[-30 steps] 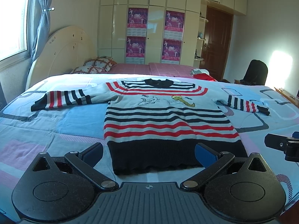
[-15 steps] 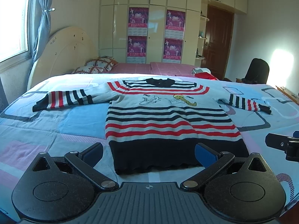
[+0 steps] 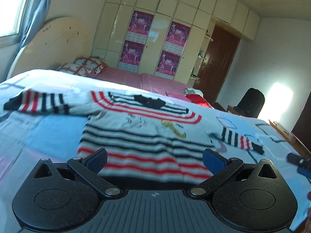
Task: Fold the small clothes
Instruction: 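Reach the right tool to the black sleeve cuff and close on it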
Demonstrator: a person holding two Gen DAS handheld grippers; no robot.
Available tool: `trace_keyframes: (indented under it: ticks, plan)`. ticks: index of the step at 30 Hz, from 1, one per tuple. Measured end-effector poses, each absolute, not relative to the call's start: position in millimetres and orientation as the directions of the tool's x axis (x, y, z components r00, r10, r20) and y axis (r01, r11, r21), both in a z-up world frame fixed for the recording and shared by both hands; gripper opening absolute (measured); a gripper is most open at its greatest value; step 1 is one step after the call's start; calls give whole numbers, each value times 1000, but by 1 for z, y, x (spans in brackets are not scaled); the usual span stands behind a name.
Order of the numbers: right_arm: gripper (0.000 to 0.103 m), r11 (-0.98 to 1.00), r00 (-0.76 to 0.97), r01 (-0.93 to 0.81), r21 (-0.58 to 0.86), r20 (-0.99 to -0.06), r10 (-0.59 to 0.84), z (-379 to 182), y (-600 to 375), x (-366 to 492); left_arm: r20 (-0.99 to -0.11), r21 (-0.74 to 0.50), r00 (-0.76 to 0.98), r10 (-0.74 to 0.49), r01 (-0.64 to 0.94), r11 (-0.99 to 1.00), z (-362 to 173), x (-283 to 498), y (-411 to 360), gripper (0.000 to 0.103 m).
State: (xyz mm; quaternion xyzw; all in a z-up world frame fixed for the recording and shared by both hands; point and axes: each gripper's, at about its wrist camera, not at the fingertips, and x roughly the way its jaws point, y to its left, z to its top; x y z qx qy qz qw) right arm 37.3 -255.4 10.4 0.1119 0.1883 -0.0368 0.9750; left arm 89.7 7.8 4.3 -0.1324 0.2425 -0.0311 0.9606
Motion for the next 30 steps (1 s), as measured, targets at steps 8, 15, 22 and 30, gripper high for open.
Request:
trace_keyframes:
  ticks: [8,15,22,30]
  plan:
    - [59,881,899,303,364,-415,-138,-25,-378,161,-475,-223,880,-13,-106,969,-10,193,-21,103]
    - [54,725,839,456,516,-521,-157,-94,-477,258,-573,-213,819,20,-172,962,-57,274,-52,103]
    - [40,632,814,507,586,-567,-127,-132,-513,294,-636,-181,771,21,-176,968,-76,305,-76,103]
    - [8,663,790,542,515,-581,-195,-119,-512,310,-641,-188,765,61,-234,954,-75,313,-44,103]
